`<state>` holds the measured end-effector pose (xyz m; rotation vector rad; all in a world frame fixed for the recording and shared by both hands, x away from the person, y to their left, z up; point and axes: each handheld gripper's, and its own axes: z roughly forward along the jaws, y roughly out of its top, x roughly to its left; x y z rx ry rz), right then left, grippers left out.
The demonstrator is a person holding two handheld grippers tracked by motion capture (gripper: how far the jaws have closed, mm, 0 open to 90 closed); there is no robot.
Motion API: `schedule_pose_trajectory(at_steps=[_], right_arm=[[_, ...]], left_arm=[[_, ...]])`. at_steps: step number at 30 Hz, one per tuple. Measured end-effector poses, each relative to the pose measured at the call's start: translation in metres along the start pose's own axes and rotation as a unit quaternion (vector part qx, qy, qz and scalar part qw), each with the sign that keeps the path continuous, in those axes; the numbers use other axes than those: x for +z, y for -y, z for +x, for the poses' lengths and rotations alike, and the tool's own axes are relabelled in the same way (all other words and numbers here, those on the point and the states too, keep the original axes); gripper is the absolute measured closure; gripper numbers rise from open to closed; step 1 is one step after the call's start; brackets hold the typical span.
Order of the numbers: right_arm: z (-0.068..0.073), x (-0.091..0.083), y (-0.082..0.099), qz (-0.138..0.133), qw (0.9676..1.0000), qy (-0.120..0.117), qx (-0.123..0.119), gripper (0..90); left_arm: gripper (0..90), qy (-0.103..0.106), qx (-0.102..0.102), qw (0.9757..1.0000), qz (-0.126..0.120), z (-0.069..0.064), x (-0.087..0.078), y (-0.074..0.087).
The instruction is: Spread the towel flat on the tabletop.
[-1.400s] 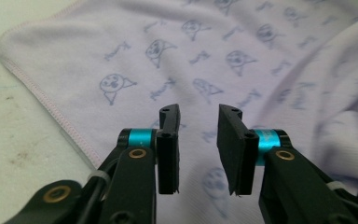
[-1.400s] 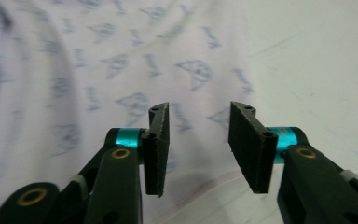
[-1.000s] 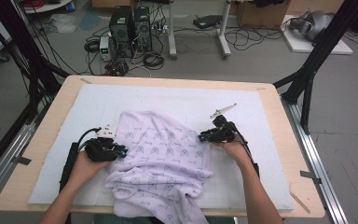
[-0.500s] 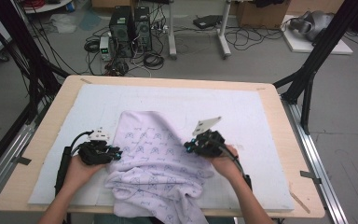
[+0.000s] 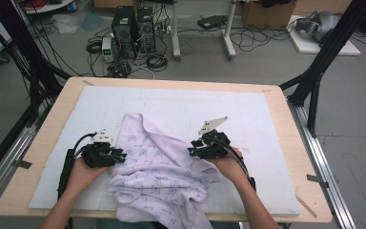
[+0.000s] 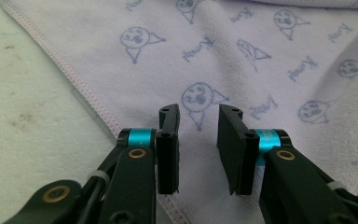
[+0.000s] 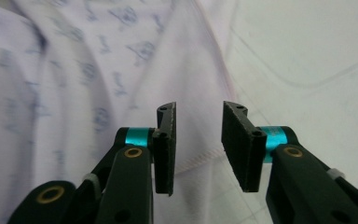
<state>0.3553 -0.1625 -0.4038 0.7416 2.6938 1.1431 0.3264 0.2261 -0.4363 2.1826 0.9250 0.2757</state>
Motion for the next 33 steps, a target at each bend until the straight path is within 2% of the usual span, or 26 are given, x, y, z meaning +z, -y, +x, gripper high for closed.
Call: schedule_pose_trajectory(at_steps=[2,4,7,8,9,13,15,16,17,18,19,20,21,22,24,25,26,28,30,32,33], right_arm=[[-0.006,0.012,0.002,0.017,0.9998,0.005,0.014,62.7],[-0.009,0.022,0.002,0.019,0.9996,-0.001,0.020,62.8],[-0.007,0.032,0.001,0.032,0.9994,-0.005,0.009,75.4],[-0.005,0.033,0.000,0.042,0.9991,-0.005,0.002,82.5],[-0.005,0.033,0.000,0.041,0.9991,-0.008,-0.005,84.3],[-0.016,0.022,-0.007,0.044,0.9989,0.007,-0.012,85.0],[-0.029,0.008,-0.016,0.033,0.9988,0.034,-0.009,85.4],[-0.037,-0.001,-0.023,0.029,0.9976,0.062,-0.005,85.7],[-0.046,-0.011,-0.030,0.032,0.9916,0.124,-0.018,84.4],[-0.056,-0.022,-0.035,0.025,0.9842,0.175,-0.006,80.7],[-0.067,-0.031,-0.036,0.003,0.9810,0.193,0.023,69.7],[-0.076,-0.038,-0.035,-0.014,0.9789,0.196,0.057,66.1],[-0.082,-0.041,-0.032,-0.015,0.9788,0.192,0.071,64.8],[-0.082,-0.039,-0.030,-0.006,0.9803,0.183,0.074,62.9],[-0.076,-0.033,-0.023,0.002,0.9836,0.170,0.060,61.9],[-0.070,-0.027,-0.016,0.006,0.9869,0.154,0.047,60.4],[-0.070,-0.027,-0.016,0.006,0.9869,0.154,0.047,60.4],[-0.063,-0.019,-0.007,0.014,0.9904,0.130,0.044,59.7],[-0.059,-0.016,-0.001,0.022,0.9916,0.122,0.037,58.8],[-0.050,-0.014,0.008,0.015,0.9950,0.090,0.040,58.6],[-0.047,-0.014,0.009,0.018,0.9954,0.089,0.031,58.6]], left_arm=[[68.7,0.001,-0.001,1.0000,0.000,0.000,0.000,0.000],[68.6,0.001,-0.003,1.0000,-0.001,0.001,0.000,0.000],[68.4,0.000,-0.006,1.0000,-0.003,0.003,-0.001,0.001],[68.5,0.001,-0.007,1.0000,-0.003,0.004,-0.001,0.001],[68.5,0.001,-0.008,1.0000,-0.004,0.004,0.000,0.001],[68.6,0.000,-0.010,0.9999,-0.006,0.004,0.001,0.000],[68.7,-0.002,-0.011,0.9999,-0.007,0.005,0.001,-0.001],[68.6,-0.004,-0.012,0.9999,-0.009,0.006,0.002,-0.001],[68.4,-0.005,-0.015,0.9998,-0.010,0.006,0.002,-0.002],[67.5,-0.007,-0.017,0.9998,-0.011,0.007,0.002,-0.003],[66.6,-0.009,-0.017,0.9997,-0.012,0.007,0.001,-0.004],[65.9,-0.010,-0.018,0.9996,-0.018,0.007,0.001,-0.005],[65.3,-0.011,-0.019,0.9995,-0.022,0.007,0.001,-0.006],[64.4,-0.012,-0.021,0.9994,-0.024,0.007,0.001,-0.007],[62.6,-0.015,-0.021,0.9994,-0.022,0.008,0.003,-0.008],[60.8,-0.015,-0.021,0.9995,-0.020,0.008,0.005,-0.008],[60.8,-0.017,-0.020,0.9995,-0.015,0.008,0.006,-0.008],[59.4,-0.019,-0.016,0.9997,-0.006,0.006,0.007,-0.007],[59.3,-0.019,-0.015,0.9997,-0.007,0.004,0.005,-0.007],[59.3,-0.017,-0.010,0.9997,-0.012,0.002,0.002,-0.007],[59.2,-0.017,-0.007,0.9998,-0.012,0.001,0.001,-0.007]])
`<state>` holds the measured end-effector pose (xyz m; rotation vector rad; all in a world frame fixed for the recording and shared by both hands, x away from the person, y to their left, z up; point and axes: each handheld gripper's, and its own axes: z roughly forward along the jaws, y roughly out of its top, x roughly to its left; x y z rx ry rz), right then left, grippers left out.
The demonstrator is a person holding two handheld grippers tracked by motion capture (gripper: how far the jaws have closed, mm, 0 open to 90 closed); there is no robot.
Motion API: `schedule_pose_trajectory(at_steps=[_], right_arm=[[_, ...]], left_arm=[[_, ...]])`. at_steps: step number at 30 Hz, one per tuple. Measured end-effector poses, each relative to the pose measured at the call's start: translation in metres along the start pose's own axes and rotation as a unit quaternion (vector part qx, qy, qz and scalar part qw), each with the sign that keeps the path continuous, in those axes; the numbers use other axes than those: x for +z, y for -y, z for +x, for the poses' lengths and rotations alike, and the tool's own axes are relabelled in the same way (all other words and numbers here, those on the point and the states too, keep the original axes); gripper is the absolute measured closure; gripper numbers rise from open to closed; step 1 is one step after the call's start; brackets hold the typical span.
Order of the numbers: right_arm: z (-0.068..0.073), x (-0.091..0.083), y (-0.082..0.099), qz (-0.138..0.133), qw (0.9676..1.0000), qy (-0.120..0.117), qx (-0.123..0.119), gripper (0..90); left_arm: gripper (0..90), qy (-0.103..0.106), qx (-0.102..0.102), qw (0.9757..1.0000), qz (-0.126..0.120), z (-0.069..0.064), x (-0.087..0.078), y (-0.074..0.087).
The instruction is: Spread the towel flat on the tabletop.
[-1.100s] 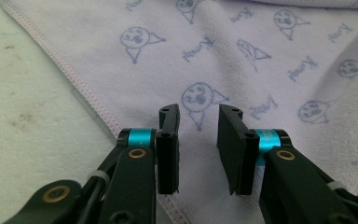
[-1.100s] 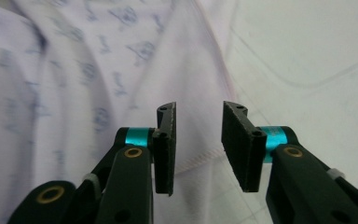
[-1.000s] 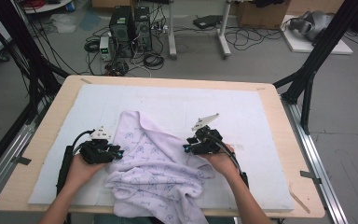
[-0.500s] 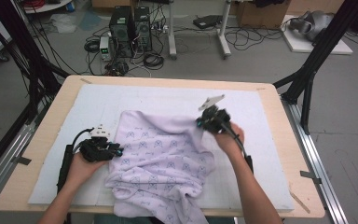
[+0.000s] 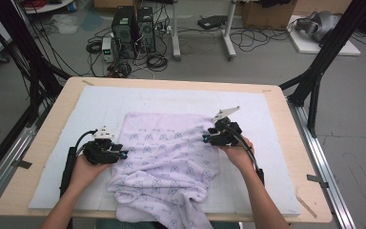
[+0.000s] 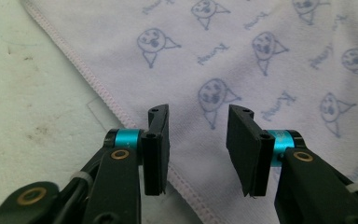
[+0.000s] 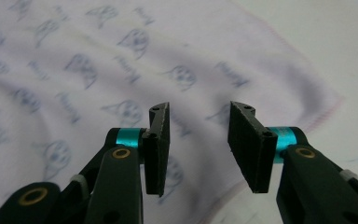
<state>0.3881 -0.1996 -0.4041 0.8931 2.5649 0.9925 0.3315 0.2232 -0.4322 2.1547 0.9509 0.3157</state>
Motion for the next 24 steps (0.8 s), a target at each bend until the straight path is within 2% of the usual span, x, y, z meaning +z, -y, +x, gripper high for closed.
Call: schedule_pose_trajectory(at_steps=[1,4,6,7,8,10,14,15,16,18,21,24], right_arm=[[0.005,-0.002,0.003,0.001,1.0000,-0.004,-0.009,58.6],[0.015,-0.008,0.011,-0.007,0.9995,-0.029,-0.008,57.3],[0.025,-0.012,0.019,-0.007,0.9983,-0.055,-0.019,55.9],[0.028,-0.012,0.020,0.007,0.9979,-0.060,-0.023,53.9],[0.034,-0.011,0.022,0.031,0.9971,-0.063,-0.030,53.7],[0.038,-0.009,0.027,0.028,0.9965,-0.061,-0.049,56.0],[0.039,0.003,0.036,0.048,0.9959,-0.066,-0.040,70.6],[0.038,0.003,0.038,0.035,0.9963,-0.068,-0.038,78.7],[0.038,0.002,0.038,0.034,0.9964,-0.070,-0.035,85.8],[0.035,0.003,0.037,0.034,0.9957,-0.078,-0.038,87.4],[0.030,0.001,0.035,0.034,0.9970,-0.048,-0.050,87.9],[0.019,-0.004,0.031,0.016,0.9989,-0.029,-0.033,87.9]], left_arm=[[58.9,0.000,0.002,1.0000,0.002,-0.001,-0.001,0.000],[55.5,0.002,0.001,1.0000,0.004,-0.003,-0.002,0.004],[55.4,0.003,0.011,0.9998,0.014,-0.005,-0.001,0.008],[55.5,-0.003,0.020,0.9997,0.015,-0.007,-0.001,0.009],[57.5,-0.009,0.021,0.9996,0.014,-0.008,-0.001,0.008],[65.2,-0.013,0.027,0.9995,0.013,-0.008,0.000,0.008],[83.8,-0.016,0.034,0.9992,0.014,-0.007,0.000,0.006],[86.2,-0.017,0.035,0.9992,0.014,-0.007,0.001,0.005],[86.8,-0.017,0.037,0.9991,0.015,-0.007,0.002,0.004],[87.4,-0.027,0.033,0.9990,0.010,-0.005,0.003,0.001],[87.6,-0.034,0.023,0.9991,-0.006,-0.001,0.003,-0.004],[87.5,-0.049,0.009,0.9985,-0.025,0.005,0.005,-0.011]])
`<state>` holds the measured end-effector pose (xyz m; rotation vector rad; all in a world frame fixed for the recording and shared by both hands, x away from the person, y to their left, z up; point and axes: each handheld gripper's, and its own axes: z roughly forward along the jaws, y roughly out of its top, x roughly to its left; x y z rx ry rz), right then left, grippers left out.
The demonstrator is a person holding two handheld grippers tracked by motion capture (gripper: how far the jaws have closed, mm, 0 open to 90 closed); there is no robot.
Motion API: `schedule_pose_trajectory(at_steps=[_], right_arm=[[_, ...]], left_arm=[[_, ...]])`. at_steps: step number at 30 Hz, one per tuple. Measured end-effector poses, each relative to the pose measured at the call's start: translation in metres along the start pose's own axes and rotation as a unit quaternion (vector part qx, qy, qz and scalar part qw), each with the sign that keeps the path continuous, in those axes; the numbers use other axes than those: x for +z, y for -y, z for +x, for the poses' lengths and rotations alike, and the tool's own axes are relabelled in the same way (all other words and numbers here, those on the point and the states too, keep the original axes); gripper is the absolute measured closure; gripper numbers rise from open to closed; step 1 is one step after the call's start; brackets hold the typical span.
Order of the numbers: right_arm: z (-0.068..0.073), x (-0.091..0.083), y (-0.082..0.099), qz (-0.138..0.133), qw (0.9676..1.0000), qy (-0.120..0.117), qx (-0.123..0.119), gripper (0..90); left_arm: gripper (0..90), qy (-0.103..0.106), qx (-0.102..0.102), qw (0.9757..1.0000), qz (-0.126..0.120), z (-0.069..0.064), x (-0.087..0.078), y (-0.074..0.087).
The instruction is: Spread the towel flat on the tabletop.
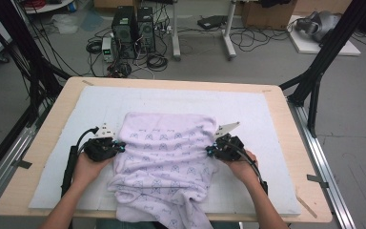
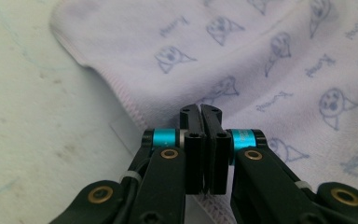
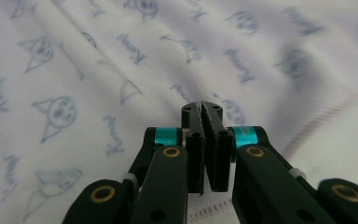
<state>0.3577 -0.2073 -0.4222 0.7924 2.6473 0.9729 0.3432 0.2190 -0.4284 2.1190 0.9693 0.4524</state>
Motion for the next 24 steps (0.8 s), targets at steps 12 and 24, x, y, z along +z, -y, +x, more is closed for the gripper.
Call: schedule_pose_trajectory(at_steps=[12,24], right_arm=[[0.024,-0.032,-0.004,-0.071,0.9968,-0.032,-0.014,66.7],[0.094,-0.034,0.024,-0.053,0.9889,-0.124,-0.061,53.8]], left_arm=[[58.8,0.042,0.009,0.9981,-0.043,-0.016,-0.040,0.008],[50.6,0.138,0.057,0.9887,-0.007,-0.059,-0.051,0.039]])
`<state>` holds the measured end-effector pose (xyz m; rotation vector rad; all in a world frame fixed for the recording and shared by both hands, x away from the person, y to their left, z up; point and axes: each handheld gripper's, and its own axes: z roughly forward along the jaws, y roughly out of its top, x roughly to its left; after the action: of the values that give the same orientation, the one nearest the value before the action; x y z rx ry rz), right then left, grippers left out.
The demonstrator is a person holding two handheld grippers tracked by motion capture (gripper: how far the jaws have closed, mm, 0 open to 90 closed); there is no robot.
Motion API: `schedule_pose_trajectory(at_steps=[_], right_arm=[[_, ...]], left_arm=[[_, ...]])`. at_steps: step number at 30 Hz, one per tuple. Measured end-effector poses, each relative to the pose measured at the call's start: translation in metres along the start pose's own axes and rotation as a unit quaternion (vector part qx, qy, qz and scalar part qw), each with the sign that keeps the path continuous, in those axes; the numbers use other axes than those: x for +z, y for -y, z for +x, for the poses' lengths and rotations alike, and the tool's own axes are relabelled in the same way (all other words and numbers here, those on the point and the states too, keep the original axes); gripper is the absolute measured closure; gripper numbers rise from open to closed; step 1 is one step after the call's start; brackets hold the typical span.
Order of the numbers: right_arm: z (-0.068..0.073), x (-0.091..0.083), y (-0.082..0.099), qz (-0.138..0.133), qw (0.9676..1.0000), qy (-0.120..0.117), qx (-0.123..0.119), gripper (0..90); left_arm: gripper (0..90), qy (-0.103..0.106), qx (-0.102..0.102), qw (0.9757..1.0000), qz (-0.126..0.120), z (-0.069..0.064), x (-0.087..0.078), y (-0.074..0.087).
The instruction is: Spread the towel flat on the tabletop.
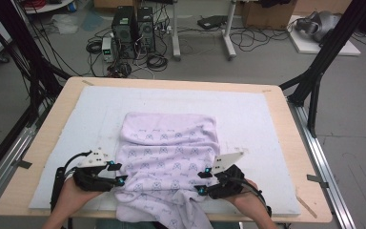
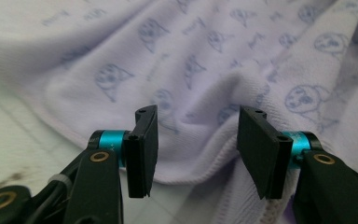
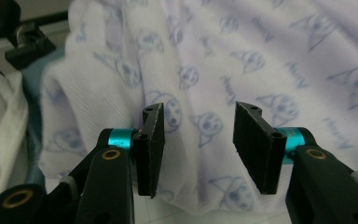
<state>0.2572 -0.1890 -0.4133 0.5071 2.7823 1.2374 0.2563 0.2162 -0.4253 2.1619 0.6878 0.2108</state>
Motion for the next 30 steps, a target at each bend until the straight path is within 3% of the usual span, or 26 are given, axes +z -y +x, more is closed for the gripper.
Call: schedule_pose_trajectory(at_steps=[3,6,8,13,16,20,22,24,26,30], right_arm=[[-0.002,0.018,0.006,0.019,0.9996,-0.016,0.014,61.8],[-0.002,0.028,0.010,0.020,0.9995,-0.020,0.011,78.4],[-0.003,0.027,0.010,0.018,0.9995,-0.023,0.014,84.6],[-0.009,0.009,0.003,0.008,0.9999,0.006,0.005,85.5],[-0.020,-0.002,-0.006,0.010,0.9990,0.042,-0.003,85.6],[-0.048,-0.003,-0.015,0.021,0.9938,0.110,0.004,85.6],[-0.061,0.003,-0.015,0.021,0.9926,0.119,0.018,85.6],[-0.070,0.012,-0.013,0.033,0.9919,0.119,0.028,85.3],[-0.078,0.021,-0.009,0.049,0.9914,0.117,0.033,84.3],[-0.083,0.018,-0.007,0.025,0.9919,0.113,0.053,75.0]], left_arm=[[64.2,0.022,0.009,0.9997,0.010,-0.002,0.011,0.001],[80.4,0.026,0.014,0.9995,0.014,-0.004,0.017,0.001],[85.1,0.024,0.016,0.9995,0.015,-0.004,0.018,0.000],[86.5,-0.008,0.001,0.9998,-0.017,0.005,0.007,-0.008],[86.6,-0.032,-0.009,0.9989,-0.032,0.014,0.005,-0.017],[86.6,-0.072,-0.029,0.9961,-0.040,0.035,0.013,-0.031],[86.6,-0.081,-0.036,0.9956,-0.032,0.044,0.022,-0.036],[86.6,-0.088,-0.032,0.9954,-0.019,0.048,0.030,-0.038],[86.5,-0.088,-0.042,0.9952,-0.012,0.054,0.039,-0.036],[80.1,-0.081,-0.051,0.9954,-0.009,0.056,0.037,-0.035]])
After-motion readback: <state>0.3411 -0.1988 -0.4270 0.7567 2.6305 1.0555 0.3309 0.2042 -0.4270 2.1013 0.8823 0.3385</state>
